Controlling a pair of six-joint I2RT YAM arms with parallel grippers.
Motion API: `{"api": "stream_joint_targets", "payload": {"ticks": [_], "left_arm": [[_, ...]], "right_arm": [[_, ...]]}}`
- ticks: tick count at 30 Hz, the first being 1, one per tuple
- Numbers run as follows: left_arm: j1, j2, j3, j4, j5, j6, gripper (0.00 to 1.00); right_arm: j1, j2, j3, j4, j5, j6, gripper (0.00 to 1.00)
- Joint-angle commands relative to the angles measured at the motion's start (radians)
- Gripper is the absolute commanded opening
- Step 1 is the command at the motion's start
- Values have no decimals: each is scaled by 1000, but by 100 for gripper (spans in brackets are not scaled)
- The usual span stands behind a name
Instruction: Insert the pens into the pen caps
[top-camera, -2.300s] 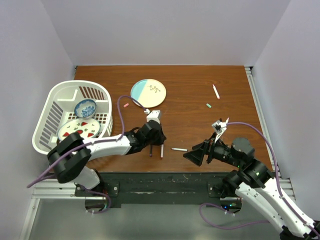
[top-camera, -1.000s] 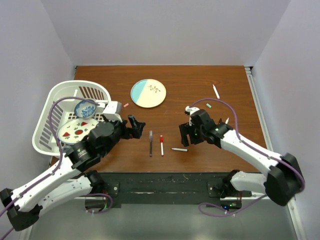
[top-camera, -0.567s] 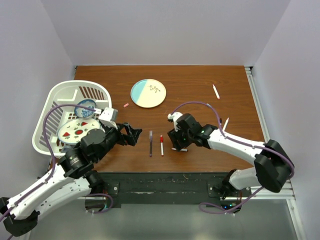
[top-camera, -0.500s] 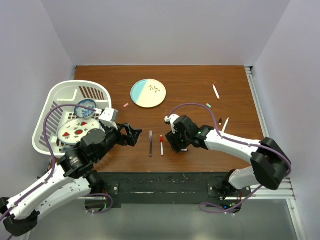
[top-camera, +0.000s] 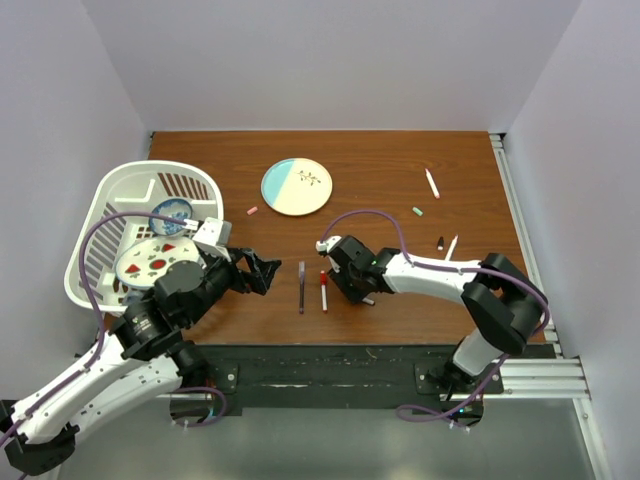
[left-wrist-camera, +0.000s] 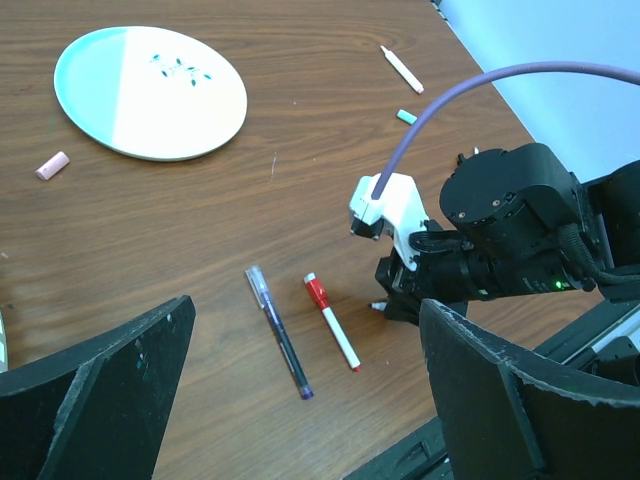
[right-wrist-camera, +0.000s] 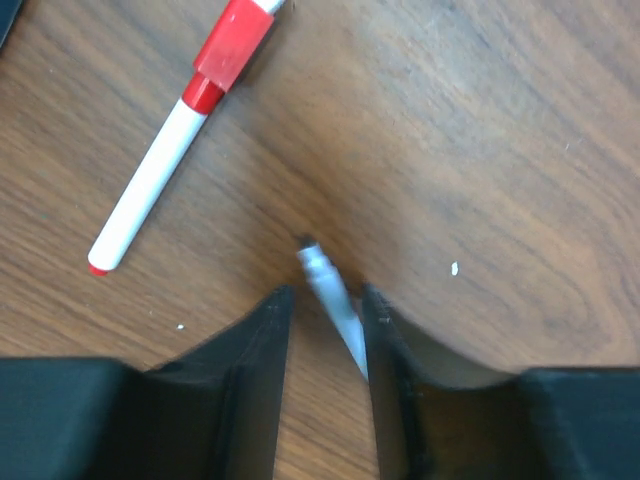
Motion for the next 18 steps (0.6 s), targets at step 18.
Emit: {"api": "stream_joint_targets", "payload": {"ticks": [18], "left_arm": [[-1, 31, -80, 166, 312, -100, 91]], "right_arm": [[2, -187, -28, 186, -70, 326, 0]]}}
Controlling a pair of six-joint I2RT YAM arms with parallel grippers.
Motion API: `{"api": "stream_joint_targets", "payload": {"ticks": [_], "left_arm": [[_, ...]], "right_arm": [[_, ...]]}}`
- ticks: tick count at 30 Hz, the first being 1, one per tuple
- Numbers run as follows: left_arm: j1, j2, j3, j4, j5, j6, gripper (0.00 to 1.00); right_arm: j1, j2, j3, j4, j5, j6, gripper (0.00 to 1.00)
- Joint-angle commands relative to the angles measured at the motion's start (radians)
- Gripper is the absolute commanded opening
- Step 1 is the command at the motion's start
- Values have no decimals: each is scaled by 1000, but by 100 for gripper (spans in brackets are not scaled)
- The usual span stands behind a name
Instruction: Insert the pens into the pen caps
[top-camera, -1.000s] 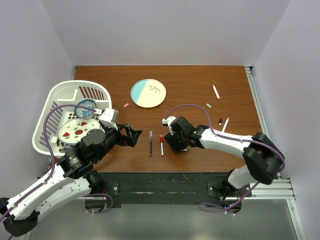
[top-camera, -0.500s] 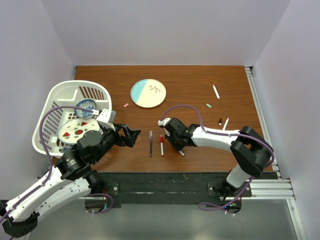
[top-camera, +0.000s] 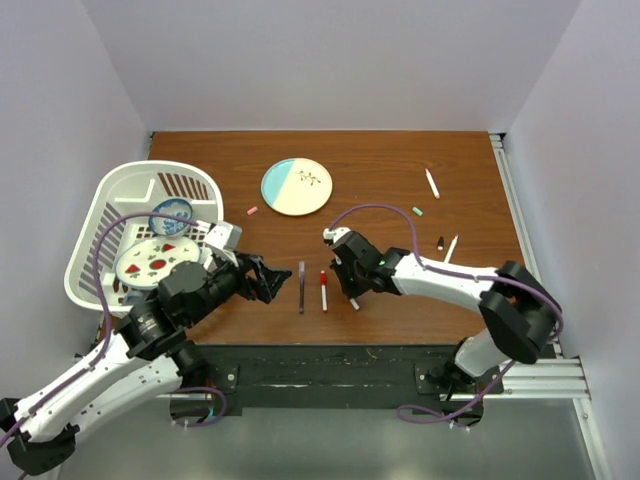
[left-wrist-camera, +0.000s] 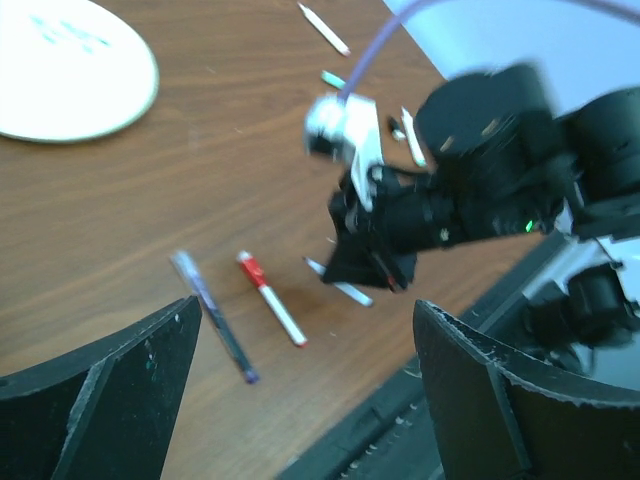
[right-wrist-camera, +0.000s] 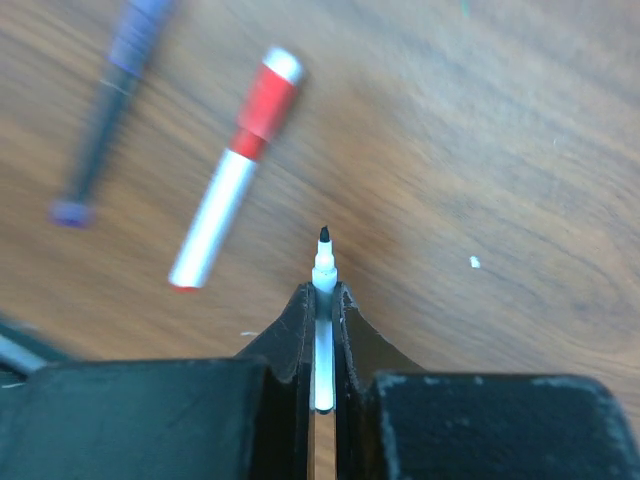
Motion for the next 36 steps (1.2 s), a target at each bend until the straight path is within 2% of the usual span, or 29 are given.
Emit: {"api": "stream_joint_targets", "payload": {"ticks": [1, 8, 17, 25, 31, 36], "left_arm": [[-1, 40, -77, 147, 194, -83, 91], [-1, 140, -134, 350, 358, -163, 88], [-1, 293, -144, 567, 509, -276, 79], [-1, 394, -144, 728, 599, -319, 67], [1, 442, -136, 774, 610, -325, 52], [1, 463, -133, 802, 622, -328, 35]], "right_arm": [[2, -168, -54, 192, -94, 176, 0], [4, -431, -247, 579, -173, 402, 0], [4, -646, -416, 828, -193, 540, 0], [5, -718, -470, 899, -202, 588, 0], [8, -724, -490, 947, -224, 612, 0], [11, -738, -507, 956, -225, 619, 0]]}}
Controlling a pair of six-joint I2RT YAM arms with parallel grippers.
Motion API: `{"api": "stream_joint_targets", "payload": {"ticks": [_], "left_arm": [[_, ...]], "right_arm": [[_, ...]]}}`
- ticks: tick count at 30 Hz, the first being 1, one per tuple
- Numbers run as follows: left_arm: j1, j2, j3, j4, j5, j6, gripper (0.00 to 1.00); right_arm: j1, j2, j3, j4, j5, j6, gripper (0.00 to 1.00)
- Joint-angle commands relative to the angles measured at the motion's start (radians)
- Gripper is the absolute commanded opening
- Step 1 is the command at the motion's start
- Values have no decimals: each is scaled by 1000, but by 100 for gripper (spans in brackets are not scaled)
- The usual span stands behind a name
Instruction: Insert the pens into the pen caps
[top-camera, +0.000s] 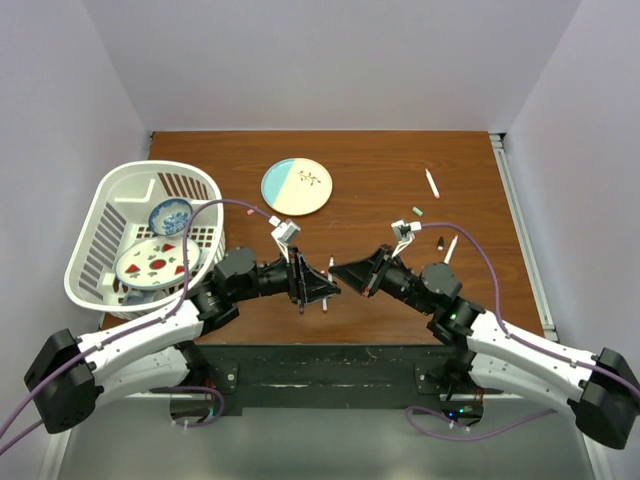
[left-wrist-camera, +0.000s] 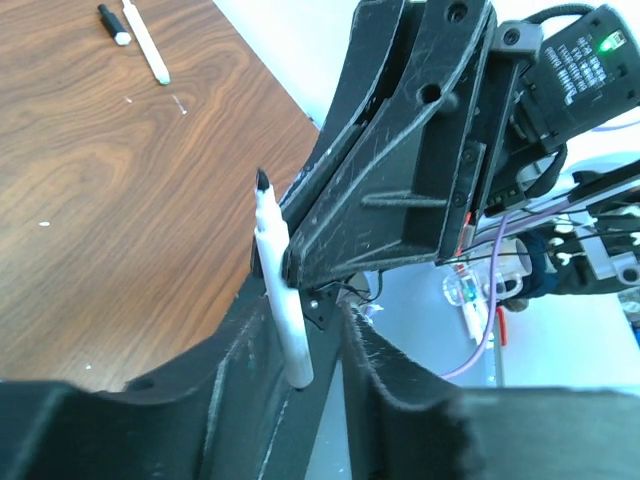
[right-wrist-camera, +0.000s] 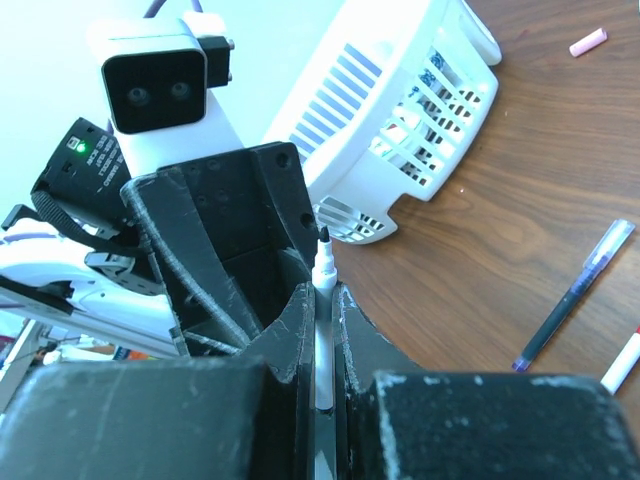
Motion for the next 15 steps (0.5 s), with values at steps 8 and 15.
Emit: {"api": "stream_joint_targets", "payload": {"ticks": [8, 15], "left_arm": [[1, 20, 39, 65, 38, 42, 0], [-1, -61, 93, -242, -132, 154, 0]], "right_arm": [[10, -30, -24, 47, -15, 8, 9], [10, -94, 132, -310, 129, -117, 53]]}}
